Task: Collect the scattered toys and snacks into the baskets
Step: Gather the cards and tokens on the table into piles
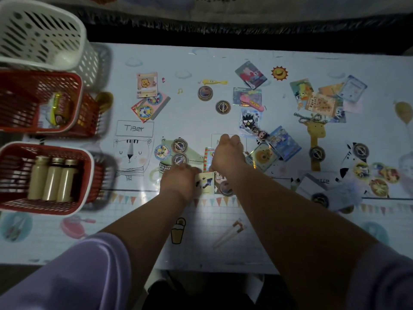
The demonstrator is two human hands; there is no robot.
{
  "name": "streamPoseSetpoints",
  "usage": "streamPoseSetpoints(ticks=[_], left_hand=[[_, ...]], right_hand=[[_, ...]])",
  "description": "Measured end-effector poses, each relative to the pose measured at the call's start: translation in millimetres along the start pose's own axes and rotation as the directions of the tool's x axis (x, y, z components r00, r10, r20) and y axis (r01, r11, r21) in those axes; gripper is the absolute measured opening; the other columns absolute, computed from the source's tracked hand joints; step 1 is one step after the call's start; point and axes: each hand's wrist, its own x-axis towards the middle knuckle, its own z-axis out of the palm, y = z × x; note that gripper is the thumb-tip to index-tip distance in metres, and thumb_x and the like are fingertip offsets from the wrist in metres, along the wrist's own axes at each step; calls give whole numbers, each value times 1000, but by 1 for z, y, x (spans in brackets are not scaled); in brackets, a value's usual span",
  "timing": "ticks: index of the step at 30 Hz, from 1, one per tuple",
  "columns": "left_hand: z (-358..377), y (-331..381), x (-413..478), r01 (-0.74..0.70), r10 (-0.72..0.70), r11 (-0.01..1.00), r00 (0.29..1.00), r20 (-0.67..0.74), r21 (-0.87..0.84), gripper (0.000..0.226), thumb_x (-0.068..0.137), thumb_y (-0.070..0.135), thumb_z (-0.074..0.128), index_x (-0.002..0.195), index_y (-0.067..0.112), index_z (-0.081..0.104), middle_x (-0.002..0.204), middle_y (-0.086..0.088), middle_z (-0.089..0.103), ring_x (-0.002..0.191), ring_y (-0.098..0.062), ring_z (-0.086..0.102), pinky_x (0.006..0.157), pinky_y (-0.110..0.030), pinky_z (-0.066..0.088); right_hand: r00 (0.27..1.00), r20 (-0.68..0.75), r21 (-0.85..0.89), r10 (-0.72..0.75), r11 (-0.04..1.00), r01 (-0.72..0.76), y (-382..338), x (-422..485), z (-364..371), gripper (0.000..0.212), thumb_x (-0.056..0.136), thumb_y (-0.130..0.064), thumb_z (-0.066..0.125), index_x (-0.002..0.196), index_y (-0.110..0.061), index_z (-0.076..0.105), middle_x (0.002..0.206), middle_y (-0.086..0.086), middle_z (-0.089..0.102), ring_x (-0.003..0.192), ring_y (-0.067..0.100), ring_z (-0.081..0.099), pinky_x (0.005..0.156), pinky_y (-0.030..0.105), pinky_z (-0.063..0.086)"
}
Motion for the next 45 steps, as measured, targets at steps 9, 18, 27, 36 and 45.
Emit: streamPoseSetpoints(ticks=[9,18,27,36,45], left_hand=[[0,2,-13,216,-234,853,972,22,-475,18,93,31,53,86,14,50,88,-13,62,90,-32,60,70,-31,40],[-25,51,-16,189,-216,609,974,68,-770,28,98,30,46,76,12,47,77,-11,53,81,-23,51,73,-33,40],[-22,118,-23,162,2,533,981,193,-830,23,82,24,72,102,15,65,95,-5,72,78,-16,63,76,-30,52],[0,190,-13,183,-76,758,978,193,-626,22,79,24,75,93,13,64,91,-12,69,79,-21,61,74,-29,48],[16,217,0,223,-112,759,970,215,-611,35,80,31,74,103,6,66,99,-16,69,94,-32,65,86,-38,53]], right_hand=[[981,-190,571,40,818,77,38,-28,-15,28,80,-8,70,107,-6,61,90,1,57,80,16,55,67,23,42],[992,106,900,72,417,-127,85,-68,-37,12,88,-7,63,99,-5,64,83,9,60,60,13,59,44,20,46],[992,83,923,96,367,-113,134,-97,-48,35,78,12,57,87,-21,59,86,1,61,83,21,59,75,40,53],[951,-263,232,164,967,-103,293,-85,-90,45,81,6,53,124,-5,58,124,16,58,119,32,51,100,35,38],[962,-96,-406,-254,893,196,308,-52,-109,73,82,-6,52,146,-28,27,146,0,35,129,30,35,102,43,31]])
